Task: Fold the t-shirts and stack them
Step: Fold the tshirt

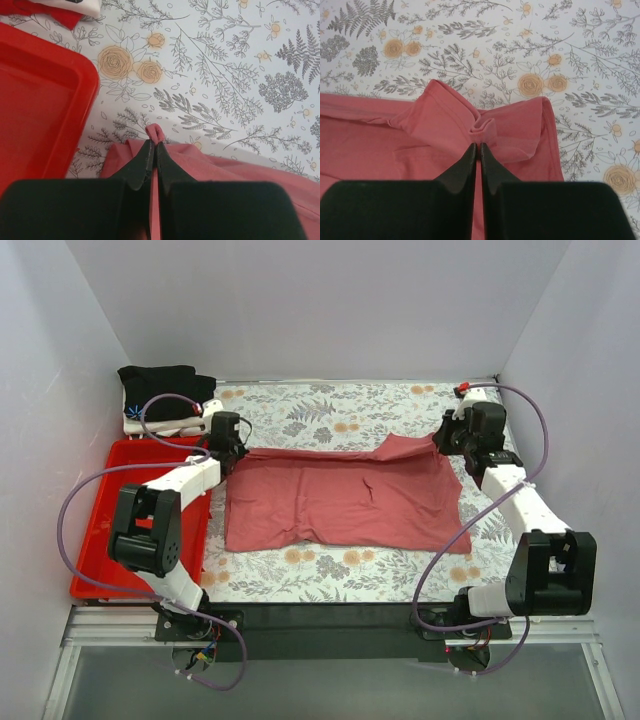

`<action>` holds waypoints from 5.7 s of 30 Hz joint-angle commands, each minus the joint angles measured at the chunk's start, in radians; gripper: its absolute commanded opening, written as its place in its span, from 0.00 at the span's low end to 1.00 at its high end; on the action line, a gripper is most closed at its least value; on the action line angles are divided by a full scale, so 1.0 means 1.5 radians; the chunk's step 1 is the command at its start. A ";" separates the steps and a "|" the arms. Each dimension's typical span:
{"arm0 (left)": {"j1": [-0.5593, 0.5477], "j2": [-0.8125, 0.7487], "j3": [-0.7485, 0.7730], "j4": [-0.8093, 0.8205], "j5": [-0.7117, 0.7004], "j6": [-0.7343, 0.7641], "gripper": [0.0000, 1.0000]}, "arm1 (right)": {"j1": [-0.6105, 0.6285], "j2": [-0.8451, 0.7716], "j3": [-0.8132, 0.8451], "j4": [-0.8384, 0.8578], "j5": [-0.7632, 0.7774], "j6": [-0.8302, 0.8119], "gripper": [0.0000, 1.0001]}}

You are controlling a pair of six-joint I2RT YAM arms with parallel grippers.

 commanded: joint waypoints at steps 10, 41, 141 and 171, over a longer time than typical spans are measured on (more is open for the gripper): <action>-0.019 -0.127 -0.120 0.013 -0.020 -0.009 0.00 | 0.012 -0.170 -0.070 -0.084 0.050 -0.022 0.01; -0.143 -0.451 -0.269 -0.126 -0.028 -0.134 0.91 | 0.034 -0.369 -0.123 -0.226 0.143 0.008 0.46; -0.168 -0.211 -0.231 -0.057 -0.073 -0.090 0.90 | 0.481 -0.181 -0.176 -0.236 0.428 0.211 0.49; -0.273 -0.077 -0.231 0.054 0.003 -0.106 0.91 | 0.085 0.021 -0.305 0.014 0.045 0.163 0.50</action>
